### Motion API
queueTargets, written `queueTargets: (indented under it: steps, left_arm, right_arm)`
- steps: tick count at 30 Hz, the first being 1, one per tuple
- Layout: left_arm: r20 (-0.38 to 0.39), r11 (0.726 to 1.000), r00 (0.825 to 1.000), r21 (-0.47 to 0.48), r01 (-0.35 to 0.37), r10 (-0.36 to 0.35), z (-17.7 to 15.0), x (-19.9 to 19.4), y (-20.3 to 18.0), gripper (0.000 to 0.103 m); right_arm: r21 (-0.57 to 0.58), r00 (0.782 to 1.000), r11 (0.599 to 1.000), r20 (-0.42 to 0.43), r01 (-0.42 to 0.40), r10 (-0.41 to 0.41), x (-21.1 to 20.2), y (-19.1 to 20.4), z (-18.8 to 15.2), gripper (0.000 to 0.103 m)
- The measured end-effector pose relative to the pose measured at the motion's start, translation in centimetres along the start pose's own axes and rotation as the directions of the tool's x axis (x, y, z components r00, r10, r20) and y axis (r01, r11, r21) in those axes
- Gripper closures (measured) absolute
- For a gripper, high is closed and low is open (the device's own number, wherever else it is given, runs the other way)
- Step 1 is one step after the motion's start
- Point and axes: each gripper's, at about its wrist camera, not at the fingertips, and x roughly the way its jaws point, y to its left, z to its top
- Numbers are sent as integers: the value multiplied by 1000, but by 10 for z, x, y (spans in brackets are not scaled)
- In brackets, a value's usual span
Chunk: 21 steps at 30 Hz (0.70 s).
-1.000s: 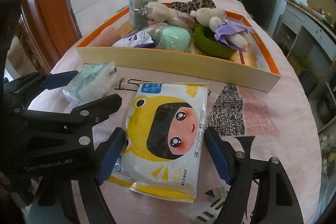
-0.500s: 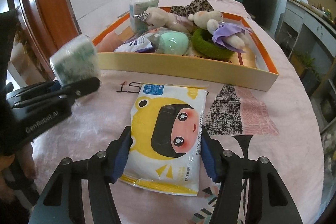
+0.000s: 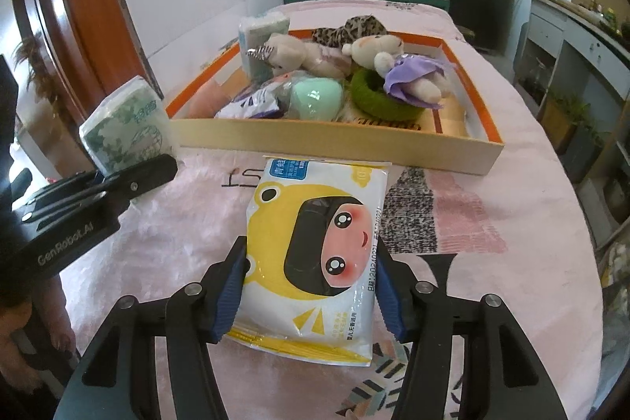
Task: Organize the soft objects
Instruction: 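Lift both packs and carry them over the box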
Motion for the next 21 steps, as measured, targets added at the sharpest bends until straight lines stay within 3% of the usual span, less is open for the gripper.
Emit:
queueTargets:
  steps: [11,21]
  left_arm:
    - [64,999,997,-30,40,-38,5,-28,-9,81]
    - [127,998,990,-12,70,-68,37,-43,-29,81]
  right_arm:
    - [11,999,1000,35,26,-26,-23,-8,0,43]
    - [-10,989,997,124,77,-75,-60,-25,25,43]
